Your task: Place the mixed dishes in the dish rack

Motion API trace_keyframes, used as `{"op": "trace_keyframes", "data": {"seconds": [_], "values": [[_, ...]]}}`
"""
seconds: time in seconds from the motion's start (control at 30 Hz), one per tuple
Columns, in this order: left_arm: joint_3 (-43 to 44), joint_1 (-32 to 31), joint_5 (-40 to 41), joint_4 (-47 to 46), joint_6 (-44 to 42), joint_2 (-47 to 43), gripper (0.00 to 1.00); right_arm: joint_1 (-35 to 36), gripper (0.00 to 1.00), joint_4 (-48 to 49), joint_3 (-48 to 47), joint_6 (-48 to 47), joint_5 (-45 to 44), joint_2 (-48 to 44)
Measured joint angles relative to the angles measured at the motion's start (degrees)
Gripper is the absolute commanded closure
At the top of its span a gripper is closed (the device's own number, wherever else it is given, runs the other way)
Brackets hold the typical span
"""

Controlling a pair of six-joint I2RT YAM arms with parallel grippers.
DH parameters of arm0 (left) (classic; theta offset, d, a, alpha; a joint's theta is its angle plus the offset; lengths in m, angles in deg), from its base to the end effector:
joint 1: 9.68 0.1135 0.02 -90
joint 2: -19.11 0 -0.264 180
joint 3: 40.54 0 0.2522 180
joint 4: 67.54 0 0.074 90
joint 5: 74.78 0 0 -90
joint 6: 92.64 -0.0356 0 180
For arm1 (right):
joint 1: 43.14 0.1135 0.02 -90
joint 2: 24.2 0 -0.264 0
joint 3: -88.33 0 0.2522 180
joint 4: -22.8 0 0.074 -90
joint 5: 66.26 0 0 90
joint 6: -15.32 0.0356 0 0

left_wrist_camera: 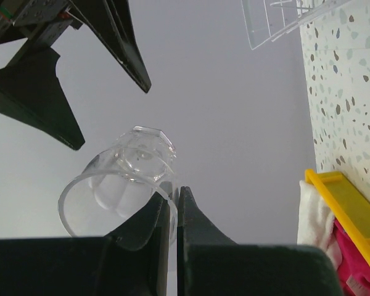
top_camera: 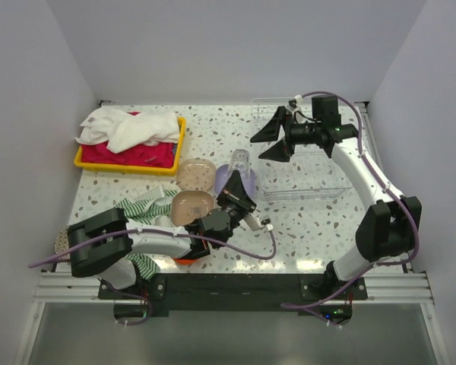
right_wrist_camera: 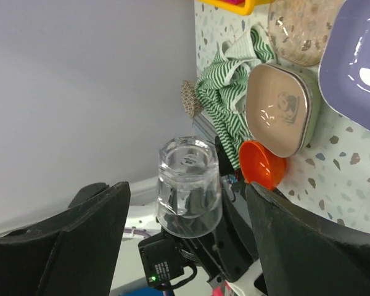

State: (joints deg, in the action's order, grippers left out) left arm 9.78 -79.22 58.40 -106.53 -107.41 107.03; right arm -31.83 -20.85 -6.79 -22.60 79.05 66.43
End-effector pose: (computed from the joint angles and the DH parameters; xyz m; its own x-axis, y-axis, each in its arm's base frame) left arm 0.1312 -0.2821 0.2259 0.4272 0.8720 0.2388 -0.1214 -0.2064 0.9709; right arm 0.3349 0.0968 0.3377 -0.9618 0.2655 -0.0669 0.0357 0.3638 0.9308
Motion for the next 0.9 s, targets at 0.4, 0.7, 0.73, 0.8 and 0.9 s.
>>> {"op": "trace_keyframes", "data": {"seconds": [0.4, 0.7, 0.73, 0.8, 0.9], "values": [[4.7, 0.0, -0.4, -0.7, -1.0, 4.6, 1.00, 1.6, 0.27, 1.7, 0.0, 1.5, 1.3, 1.3], [6.8, 0.0, -0.8, -1.9, -1.4, 6.6, 1.00, 2.3, 0.44, 1.7, 0.0, 0.8, 1.2, 2.2], [6.8, 0.0, -0.8, -1.9, -1.4, 6.6, 1.00, 2.4, 0.47, 1.6, 0.0, 0.7, 1.2, 2.2], [6.8, 0.0, -0.7, -2.1, -1.4, 6.7, 1.00, 2.6, 0.58, 1.6, 0.0, 0.3, 1.0, 2.2], [6.9, 0.0, -0.8, -2.3, -1.4, 6.7, 1.00, 2.6, 0.77, 1.5, 0.0, -0.3, 1.1, 2.2]]}}
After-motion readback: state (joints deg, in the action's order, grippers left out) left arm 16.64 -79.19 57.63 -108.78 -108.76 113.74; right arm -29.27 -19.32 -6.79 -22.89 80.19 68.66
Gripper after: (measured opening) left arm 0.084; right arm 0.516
